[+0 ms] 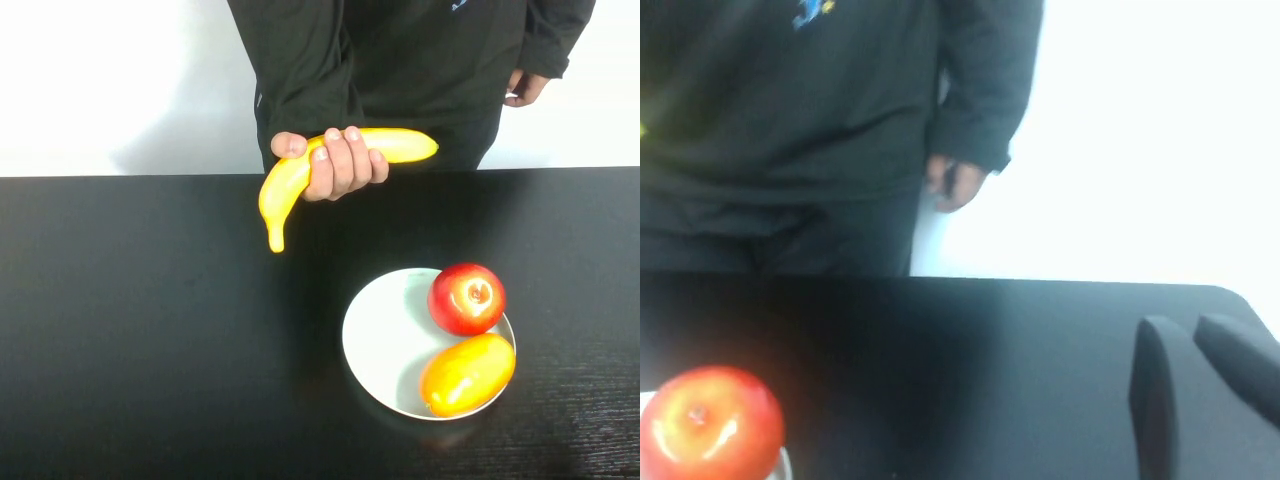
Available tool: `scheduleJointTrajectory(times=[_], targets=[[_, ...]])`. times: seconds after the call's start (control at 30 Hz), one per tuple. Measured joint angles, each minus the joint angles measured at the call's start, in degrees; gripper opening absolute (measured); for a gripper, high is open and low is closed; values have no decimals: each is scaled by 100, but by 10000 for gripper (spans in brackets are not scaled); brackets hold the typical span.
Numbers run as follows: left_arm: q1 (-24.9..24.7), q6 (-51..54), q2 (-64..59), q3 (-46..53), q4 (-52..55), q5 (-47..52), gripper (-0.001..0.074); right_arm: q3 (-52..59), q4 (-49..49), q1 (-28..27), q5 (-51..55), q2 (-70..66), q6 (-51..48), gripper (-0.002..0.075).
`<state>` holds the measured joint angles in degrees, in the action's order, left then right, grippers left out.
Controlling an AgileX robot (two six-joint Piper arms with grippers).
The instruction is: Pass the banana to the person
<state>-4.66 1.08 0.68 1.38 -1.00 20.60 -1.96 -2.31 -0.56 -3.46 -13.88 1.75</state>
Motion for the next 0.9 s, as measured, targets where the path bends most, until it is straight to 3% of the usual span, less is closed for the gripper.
scheduleJointTrajectory(times=[0.03,0.3,0.4,0.53,0.9], targets=[[0,0,0,0,0,0,-4,395,450,-73,-649,518,-52,-7],[0,0,0,0,0,4,-4,340,554,-49,1057,1296,-57,-7],[0,0,4,0,0,4,-4,367,94,-82,1963,1557,-89,-7],[0,0,13,0,23,4,-4,367,150,-62,2421,1444,75,-7],[0,0,13,0,23,4,-4,367,108,-62,2446,1465,175,-7]])
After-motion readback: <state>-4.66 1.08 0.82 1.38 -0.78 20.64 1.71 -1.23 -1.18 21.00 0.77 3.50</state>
